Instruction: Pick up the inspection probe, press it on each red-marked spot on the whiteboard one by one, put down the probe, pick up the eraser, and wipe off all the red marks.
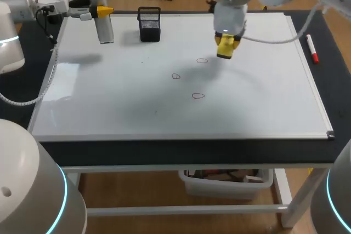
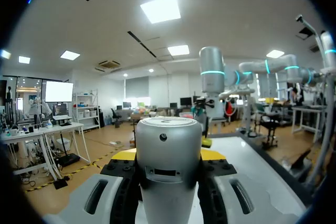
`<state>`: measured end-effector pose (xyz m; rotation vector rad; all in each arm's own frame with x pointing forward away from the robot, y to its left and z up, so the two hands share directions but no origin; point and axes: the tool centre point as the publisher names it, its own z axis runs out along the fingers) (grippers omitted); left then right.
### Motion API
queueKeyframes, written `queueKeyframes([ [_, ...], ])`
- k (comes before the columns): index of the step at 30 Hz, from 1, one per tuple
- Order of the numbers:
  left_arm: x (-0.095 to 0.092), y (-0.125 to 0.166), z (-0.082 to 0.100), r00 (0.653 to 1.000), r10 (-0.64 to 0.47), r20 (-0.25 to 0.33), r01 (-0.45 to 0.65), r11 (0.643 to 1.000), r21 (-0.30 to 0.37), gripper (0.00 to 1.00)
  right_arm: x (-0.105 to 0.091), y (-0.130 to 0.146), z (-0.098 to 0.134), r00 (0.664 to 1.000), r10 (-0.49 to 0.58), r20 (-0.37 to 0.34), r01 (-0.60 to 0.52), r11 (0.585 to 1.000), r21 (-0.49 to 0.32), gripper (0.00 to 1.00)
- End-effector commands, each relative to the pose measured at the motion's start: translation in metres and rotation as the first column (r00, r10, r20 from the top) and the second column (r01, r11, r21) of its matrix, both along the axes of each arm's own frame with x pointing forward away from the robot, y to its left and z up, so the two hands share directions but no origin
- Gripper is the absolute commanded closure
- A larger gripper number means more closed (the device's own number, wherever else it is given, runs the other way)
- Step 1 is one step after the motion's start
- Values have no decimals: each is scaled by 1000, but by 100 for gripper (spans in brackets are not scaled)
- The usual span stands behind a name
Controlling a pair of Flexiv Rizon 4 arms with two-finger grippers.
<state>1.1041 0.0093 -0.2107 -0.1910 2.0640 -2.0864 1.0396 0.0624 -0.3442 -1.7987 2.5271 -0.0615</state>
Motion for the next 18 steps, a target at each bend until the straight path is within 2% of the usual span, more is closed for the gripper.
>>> queueKeyframes([
  [1, 0, 0, 0, 1000, -1, 2, 1, 1000, -2, 100, 5, 30, 1, 999, 37, -3, -37, 999, -11, 100],
  [12, 0, 0, 0, 1000, -1, 2, 1, 1000, -2, 100, -2, 112, -10, 980, 192, -47, -191, 981, 37, 100],
  [18, 0, 0, 0, 1000, -1, 2, 1, 1000, -2, 100, -12, 144, -19, 962, 258, -85, -254, 966, 56, 100],
])
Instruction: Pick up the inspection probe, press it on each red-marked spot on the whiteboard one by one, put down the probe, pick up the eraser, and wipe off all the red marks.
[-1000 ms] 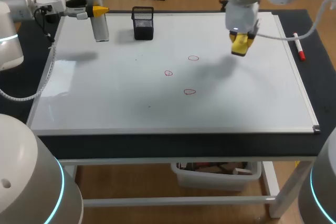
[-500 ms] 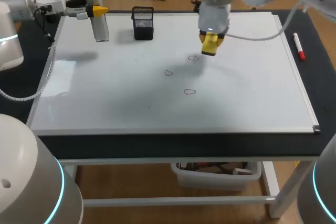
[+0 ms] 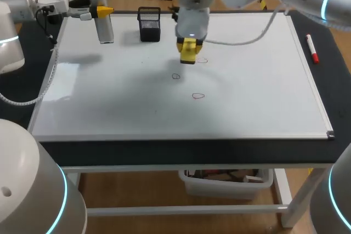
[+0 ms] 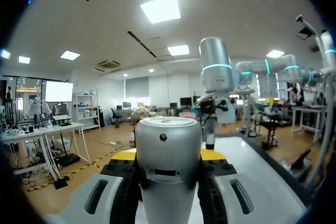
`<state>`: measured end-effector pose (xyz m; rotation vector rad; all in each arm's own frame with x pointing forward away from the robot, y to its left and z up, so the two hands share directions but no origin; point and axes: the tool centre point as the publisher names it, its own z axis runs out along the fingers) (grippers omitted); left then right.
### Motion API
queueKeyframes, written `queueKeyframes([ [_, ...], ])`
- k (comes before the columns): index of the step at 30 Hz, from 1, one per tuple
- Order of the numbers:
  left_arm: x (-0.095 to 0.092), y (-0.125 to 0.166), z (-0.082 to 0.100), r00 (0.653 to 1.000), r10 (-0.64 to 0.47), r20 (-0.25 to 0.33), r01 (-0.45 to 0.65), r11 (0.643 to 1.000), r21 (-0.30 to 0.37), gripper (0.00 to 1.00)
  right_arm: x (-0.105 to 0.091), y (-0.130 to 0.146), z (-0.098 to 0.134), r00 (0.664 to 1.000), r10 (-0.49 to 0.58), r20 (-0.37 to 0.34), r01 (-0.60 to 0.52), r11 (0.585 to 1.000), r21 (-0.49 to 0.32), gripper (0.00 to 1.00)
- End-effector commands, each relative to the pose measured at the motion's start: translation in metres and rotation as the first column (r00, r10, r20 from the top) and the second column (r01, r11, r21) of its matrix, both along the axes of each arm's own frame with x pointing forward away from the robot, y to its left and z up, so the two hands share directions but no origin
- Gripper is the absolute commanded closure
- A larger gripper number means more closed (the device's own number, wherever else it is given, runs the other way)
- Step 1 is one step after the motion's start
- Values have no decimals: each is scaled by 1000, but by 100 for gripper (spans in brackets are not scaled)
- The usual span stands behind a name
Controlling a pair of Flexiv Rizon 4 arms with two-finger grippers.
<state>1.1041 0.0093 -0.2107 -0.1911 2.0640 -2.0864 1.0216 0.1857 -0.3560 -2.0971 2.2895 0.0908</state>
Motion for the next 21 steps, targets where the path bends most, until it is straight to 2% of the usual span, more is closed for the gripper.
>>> queueKeyframes([
  [1, 0, 0, 0, 1000, -1, 2, 1, 1000, -2, 100, 5, 25, -9, 999, 22, -35, -22, 999, -27, 100],
  [12, 0, 0, 0, 1000, -1, 2, 1, 1000, -2, 100, -13, 52, -26, 995, 68, -75, -72, 996, -44, 100],
  [21, 0, 0, 0, 1000, -1, 2, 1, 1000, -2, 100, -22, 60, -43, 993, 71, -95, -76, 995, -59, 100],
])
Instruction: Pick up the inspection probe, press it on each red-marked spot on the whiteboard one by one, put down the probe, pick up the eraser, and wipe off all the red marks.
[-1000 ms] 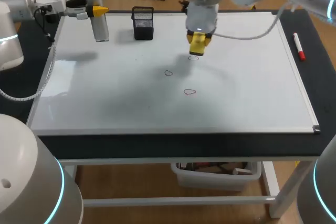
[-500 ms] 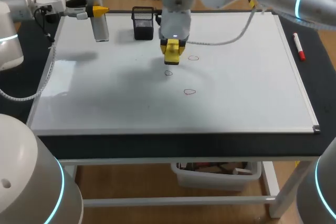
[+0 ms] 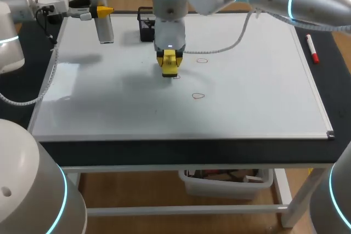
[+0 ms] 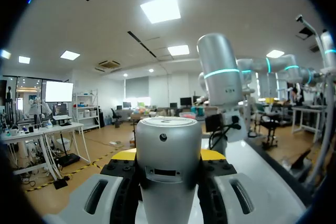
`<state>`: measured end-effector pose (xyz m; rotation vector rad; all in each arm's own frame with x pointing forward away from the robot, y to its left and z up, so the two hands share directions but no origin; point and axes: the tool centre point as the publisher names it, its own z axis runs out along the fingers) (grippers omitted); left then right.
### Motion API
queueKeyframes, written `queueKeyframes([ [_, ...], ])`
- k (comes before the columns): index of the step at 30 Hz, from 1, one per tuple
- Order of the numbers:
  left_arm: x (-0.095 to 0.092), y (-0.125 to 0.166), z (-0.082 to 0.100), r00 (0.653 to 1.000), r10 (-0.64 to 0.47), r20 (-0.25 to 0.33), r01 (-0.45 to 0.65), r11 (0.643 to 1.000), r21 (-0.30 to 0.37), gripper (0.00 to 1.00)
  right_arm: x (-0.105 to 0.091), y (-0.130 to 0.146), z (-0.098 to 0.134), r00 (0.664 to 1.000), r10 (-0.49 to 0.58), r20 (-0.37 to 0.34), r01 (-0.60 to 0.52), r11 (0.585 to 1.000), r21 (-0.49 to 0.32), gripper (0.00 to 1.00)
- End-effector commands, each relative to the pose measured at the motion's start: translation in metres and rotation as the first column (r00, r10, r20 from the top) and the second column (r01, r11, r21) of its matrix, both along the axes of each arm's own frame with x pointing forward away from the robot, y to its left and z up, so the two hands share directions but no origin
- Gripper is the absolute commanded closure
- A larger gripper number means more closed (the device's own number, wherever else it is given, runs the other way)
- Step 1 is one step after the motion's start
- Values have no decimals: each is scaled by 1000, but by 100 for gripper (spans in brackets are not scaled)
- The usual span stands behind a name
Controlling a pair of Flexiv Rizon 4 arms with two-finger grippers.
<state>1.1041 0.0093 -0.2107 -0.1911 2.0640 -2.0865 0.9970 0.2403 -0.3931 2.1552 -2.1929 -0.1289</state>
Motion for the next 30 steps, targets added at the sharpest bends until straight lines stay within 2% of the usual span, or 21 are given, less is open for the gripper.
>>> queueKeyframes([
  [1, 0, 0, 0, 1000, -1, 2, 1, 1000, -2, 100, 2, 5, -6, 1000, -1, -4, 1, 1000, -16, 100],
  [17, 0, 0, 0, 1000, -1, 2, 1, 1000, -2, 100, -14, 3, -14, 1000, -23, 20, 23, 1000, -6, 100],
  [30, 0, 0, 0, 1000, -1, 2, 1, 1000, -2, 100, -18, 2, -25, 1000, -18, 21, 18, 1000, -2, 100],
])
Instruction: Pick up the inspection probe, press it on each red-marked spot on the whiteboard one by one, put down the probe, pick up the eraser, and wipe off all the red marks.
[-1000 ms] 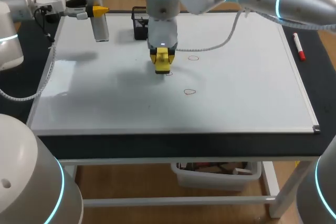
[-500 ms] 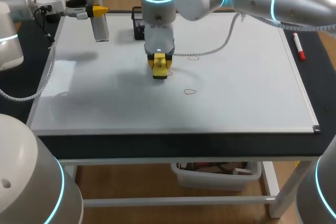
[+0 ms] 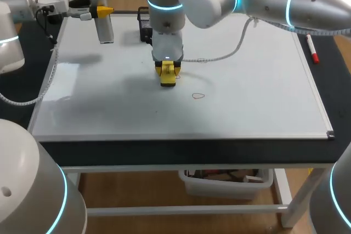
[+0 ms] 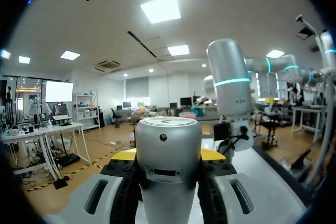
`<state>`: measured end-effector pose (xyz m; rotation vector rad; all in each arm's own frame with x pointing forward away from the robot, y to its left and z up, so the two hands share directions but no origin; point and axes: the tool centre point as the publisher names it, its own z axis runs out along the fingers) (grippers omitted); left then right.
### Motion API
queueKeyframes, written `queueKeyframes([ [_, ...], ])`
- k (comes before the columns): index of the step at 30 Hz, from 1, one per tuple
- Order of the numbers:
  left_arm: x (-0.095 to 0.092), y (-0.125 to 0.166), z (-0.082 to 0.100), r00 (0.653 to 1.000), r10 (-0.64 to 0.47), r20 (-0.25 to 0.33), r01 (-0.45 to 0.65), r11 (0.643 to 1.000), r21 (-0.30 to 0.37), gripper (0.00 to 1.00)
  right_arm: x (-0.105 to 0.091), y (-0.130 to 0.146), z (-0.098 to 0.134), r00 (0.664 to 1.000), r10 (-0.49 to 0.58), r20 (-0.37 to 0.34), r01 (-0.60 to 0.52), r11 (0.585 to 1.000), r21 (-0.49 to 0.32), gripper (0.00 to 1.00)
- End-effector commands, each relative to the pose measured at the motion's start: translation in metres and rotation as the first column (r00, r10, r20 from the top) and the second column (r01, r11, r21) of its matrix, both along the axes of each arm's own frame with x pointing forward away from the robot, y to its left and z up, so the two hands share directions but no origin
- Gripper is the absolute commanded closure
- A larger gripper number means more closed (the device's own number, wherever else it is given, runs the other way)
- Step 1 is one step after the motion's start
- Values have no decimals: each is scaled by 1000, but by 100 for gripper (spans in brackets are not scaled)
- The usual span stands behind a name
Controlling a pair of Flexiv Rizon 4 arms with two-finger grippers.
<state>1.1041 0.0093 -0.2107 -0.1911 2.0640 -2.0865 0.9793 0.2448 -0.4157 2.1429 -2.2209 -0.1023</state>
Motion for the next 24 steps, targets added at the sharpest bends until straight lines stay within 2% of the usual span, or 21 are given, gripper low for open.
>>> queueKeyframes([
  [1, 0, 0, 0, 1000, -1, 2, 1, 1000, -2, 100, 0, -3, -3, 1000, -1, 0, 1, 1000, 4, 100],
  [8, 0, 0, 0, 1000, -1, 2, 1, 1000, -2, 100, -3, -9, -7, 1000, -13, -1, 13, 1000, -1, 100],
  [24, 0, 0, 0, 1000, -1, 2, 1, 1000, -2, 100, -6, -48, -8, 995, -95, 12, 95, 995, -20, 100],
])
